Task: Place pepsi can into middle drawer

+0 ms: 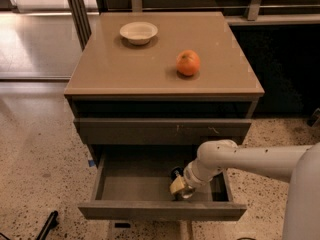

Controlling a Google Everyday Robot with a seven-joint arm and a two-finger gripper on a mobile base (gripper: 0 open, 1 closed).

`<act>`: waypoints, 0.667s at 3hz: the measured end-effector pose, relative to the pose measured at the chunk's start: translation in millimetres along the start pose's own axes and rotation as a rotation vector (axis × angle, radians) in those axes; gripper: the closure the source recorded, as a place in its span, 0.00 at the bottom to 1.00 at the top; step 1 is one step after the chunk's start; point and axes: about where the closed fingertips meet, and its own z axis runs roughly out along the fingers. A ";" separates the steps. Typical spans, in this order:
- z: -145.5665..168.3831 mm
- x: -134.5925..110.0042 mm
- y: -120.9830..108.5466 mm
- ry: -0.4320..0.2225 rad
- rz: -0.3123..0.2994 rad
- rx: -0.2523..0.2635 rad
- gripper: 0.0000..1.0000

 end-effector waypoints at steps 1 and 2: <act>0.0 0.0 0.0 0.000 0.000 0.000 0.00; 0.0 0.0 0.0 0.000 0.000 0.000 0.00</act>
Offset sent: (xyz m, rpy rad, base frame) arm 0.0000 0.0000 0.0000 0.0000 0.0000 0.0000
